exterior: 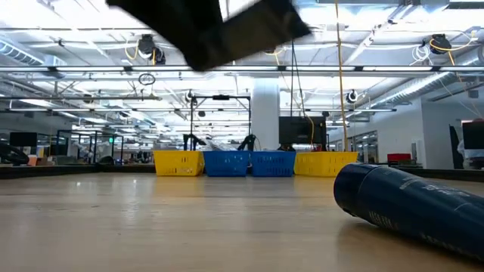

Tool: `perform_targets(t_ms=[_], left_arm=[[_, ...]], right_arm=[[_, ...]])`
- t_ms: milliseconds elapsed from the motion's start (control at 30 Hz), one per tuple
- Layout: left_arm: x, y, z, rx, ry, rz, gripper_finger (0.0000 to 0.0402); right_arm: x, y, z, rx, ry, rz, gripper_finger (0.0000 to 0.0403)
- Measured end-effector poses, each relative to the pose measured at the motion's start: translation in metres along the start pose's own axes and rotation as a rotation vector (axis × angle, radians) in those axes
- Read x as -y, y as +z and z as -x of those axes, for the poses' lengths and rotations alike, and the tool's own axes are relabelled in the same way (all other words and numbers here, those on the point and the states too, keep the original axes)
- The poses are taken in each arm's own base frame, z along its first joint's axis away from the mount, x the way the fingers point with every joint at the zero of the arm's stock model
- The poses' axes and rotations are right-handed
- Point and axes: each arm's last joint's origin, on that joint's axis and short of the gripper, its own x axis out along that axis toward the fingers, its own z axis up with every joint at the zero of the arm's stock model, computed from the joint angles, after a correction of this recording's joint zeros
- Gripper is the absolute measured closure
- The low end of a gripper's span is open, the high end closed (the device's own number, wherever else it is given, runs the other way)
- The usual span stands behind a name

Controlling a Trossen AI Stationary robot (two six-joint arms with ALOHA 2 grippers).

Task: Pick & Place Travel size toiletries
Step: Put the left shave cream into the right yellow bin

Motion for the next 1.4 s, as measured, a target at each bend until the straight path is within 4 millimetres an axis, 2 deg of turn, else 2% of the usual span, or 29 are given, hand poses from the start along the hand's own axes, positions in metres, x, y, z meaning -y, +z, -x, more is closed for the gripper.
perform_targets(t_ms=[233,433,600,933,1033,1200,1400], left_arm=[[-0.022,-0.003,0.035,0.127,-0.020,0.120,0.0301],[-0.034,-0.004,0.055,0.229,-0.059,0.161,0.0301],[-0.035,-0.002,0.057,0.248,-0.061,0.155,0.0301],[-0.037,-0.003,0.055,0.248,-0.060,0.155,0.0301],[-0.037,-0.003,0.055,0.248,-0.057,0.160,0.0301],[-0.037,-0.003,0.055,0.245,-0.054,0.160,0.0302],[-0.039,-0.004,0.054,0.233,-0.021,0.165,0.0302]], right_arm=[[0.003,0.001,0.000,0.018,-0.076,0.135,0.0289],[0.005,0.003,0.000,0.041,-0.160,0.286,0.0289],[0.008,0.004,0.000,0.038,-0.238,0.370,0.0289],[0.007,0.010,0.000,0.087,-0.234,0.373,0.0292],[0.006,0.010,0.000,0.091,-0.232,0.365,0.0314],[0.006,0.010,0.000,0.094,-0.231,0.360,0.0391],[0.006,0.011,0.000,0.097,-0.234,0.360,0.0400]])
